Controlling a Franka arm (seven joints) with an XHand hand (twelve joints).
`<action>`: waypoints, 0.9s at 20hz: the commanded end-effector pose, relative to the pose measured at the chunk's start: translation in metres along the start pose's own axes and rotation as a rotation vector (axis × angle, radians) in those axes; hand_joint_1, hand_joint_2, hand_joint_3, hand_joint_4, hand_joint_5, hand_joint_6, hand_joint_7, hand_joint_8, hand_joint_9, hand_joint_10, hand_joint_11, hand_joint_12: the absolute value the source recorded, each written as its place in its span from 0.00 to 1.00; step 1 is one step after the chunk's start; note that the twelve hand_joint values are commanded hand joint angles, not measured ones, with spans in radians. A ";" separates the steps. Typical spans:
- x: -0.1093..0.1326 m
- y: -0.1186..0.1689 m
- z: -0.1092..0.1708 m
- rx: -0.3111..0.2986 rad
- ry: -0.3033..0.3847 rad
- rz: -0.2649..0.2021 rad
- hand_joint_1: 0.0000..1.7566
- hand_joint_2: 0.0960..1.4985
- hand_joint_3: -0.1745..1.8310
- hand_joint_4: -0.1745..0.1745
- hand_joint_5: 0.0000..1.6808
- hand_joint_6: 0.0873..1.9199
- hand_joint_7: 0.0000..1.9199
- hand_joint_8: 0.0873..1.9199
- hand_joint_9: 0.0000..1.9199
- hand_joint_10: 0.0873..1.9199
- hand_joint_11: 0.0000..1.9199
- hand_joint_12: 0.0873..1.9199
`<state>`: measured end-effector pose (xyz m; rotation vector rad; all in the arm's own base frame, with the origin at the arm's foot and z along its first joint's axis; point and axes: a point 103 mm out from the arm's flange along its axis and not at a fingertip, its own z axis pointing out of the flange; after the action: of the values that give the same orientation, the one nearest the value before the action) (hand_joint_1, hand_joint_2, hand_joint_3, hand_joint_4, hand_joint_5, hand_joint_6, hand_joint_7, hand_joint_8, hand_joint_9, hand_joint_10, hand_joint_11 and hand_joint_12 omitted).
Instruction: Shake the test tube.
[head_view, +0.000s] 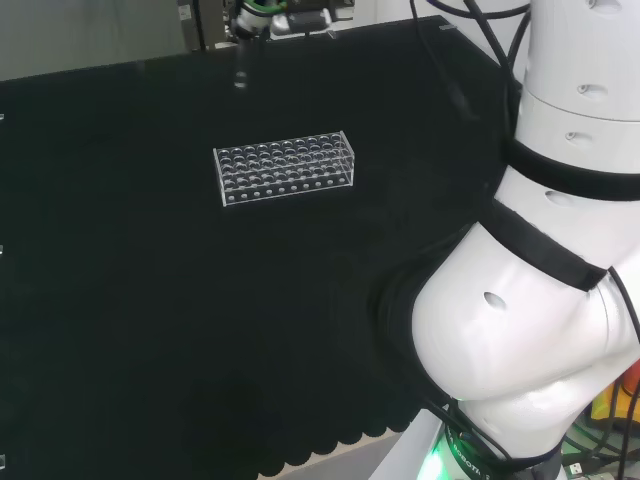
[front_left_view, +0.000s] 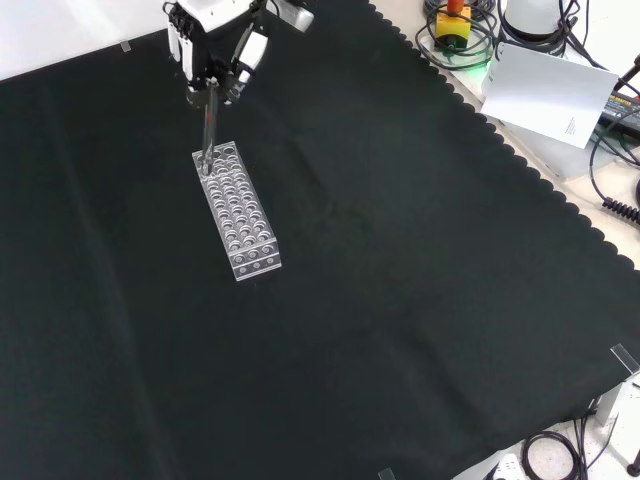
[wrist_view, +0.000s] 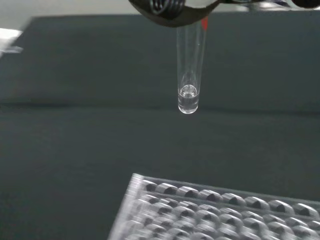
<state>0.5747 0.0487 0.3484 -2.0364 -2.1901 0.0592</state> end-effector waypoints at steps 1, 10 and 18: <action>-0.095 -0.032 0.007 0.042 -0.083 0.212 0.71 0.66 0.00 0.00 0.92 0.00 0.90 0.24 0.86 0.23 0.64 0.44; -0.194 -0.077 -0.011 0.046 -0.147 0.461 0.71 0.66 0.00 0.00 0.92 0.00 0.90 0.24 0.86 0.23 0.64 0.44; -0.183 -0.069 -0.012 0.028 -0.118 0.429 0.71 0.66 0.00 0.00 0.92 0.00 0.90 0.24 0.86 0.23 0.64 0.44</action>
<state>0.5133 -0.1577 0.3596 -2.5494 -1.7140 0.2891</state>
